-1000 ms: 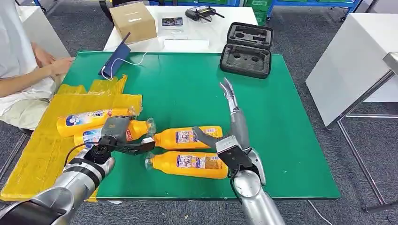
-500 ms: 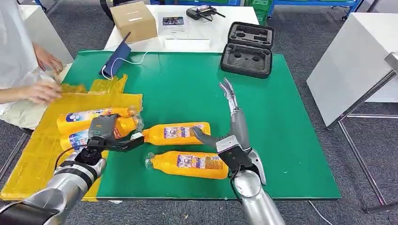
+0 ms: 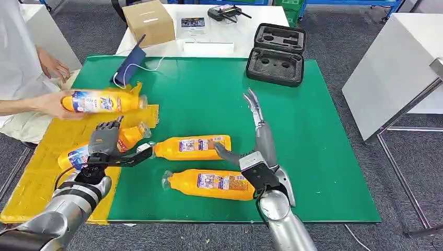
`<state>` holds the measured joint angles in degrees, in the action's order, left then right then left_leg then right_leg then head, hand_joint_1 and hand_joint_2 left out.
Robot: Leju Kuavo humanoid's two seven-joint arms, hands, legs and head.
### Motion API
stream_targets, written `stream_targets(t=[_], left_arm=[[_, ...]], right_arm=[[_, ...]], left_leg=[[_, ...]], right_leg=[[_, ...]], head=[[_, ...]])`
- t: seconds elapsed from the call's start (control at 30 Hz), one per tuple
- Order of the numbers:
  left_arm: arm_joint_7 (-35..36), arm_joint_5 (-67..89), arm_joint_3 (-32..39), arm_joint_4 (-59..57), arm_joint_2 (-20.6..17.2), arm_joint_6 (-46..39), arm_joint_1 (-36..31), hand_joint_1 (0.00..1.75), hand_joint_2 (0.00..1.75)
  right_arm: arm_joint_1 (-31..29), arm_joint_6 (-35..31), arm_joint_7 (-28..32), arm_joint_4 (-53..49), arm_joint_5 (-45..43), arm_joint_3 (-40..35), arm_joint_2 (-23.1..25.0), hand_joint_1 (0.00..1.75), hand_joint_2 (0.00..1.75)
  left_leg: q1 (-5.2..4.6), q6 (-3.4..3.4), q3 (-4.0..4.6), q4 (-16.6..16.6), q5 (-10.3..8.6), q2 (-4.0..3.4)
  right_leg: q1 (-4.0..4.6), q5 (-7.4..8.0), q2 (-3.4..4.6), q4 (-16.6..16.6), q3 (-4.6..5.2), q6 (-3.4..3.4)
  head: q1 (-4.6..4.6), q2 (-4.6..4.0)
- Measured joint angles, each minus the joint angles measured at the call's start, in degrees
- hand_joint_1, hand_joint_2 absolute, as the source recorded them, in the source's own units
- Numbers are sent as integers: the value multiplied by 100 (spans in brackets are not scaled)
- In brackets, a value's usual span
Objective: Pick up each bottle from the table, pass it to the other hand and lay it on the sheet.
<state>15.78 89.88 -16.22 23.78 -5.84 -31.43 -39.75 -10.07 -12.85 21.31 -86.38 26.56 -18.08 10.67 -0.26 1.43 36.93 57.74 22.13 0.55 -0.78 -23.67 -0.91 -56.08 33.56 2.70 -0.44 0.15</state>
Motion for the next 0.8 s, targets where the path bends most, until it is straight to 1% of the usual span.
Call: stream_targets(t=[0.27,0.63,0.8], left_arm=[[-166,13,160,0,15,-184,50,0,175],[-472,13,402,118,140,-833,212,0,175],[-510,13,459,219,188,-859,276,0,175]], right_arm=[[0,11,0,83,17,-17,0,0,175],[0,13,-31,184,66,-42,0,0,175],[-1,13,-33,210,79,-52,0,0,175]], left_leg=[[0,0,2,0,0,0],[-1,0,4,0,0,0],[-1,0,7,1,0,0]], right_leg=[[0,-1,0,0,3,-1],[-1,-1,0,1,4,-1],[-1,-1,0,1,6,-1]], head=[[0,0],[0,0],[0,0]])
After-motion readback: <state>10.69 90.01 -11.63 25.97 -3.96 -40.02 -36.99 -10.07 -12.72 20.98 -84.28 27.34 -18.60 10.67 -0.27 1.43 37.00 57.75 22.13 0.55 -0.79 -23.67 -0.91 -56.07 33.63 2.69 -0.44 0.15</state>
